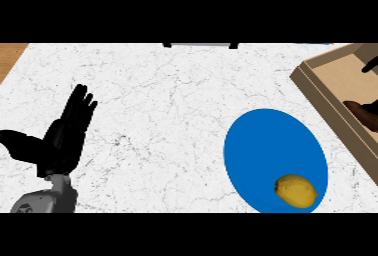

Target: Pick the sweet potato from the plate and place it in the cardboard box

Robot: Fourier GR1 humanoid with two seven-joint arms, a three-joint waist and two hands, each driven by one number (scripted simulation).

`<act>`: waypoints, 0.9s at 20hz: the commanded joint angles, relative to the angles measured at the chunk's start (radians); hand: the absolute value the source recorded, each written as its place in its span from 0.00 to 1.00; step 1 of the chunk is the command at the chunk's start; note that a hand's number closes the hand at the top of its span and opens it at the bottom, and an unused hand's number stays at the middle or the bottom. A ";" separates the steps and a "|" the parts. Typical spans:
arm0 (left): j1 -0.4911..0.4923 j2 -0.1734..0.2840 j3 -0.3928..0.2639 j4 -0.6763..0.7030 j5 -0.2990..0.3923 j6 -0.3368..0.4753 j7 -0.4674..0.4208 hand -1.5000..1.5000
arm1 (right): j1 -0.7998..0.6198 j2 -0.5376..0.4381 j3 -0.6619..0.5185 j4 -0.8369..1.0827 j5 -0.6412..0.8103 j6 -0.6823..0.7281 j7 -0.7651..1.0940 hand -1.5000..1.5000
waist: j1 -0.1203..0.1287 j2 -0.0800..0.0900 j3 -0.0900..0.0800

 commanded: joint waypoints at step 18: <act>-0.004 0.034 0.065 -0.025 0.049 -0.010 0.048 0.50 | -0.163 0.052 -0.521 0.157 -0.645 0.020 -0.239 0.00 | -0.037 -0.012 -0.001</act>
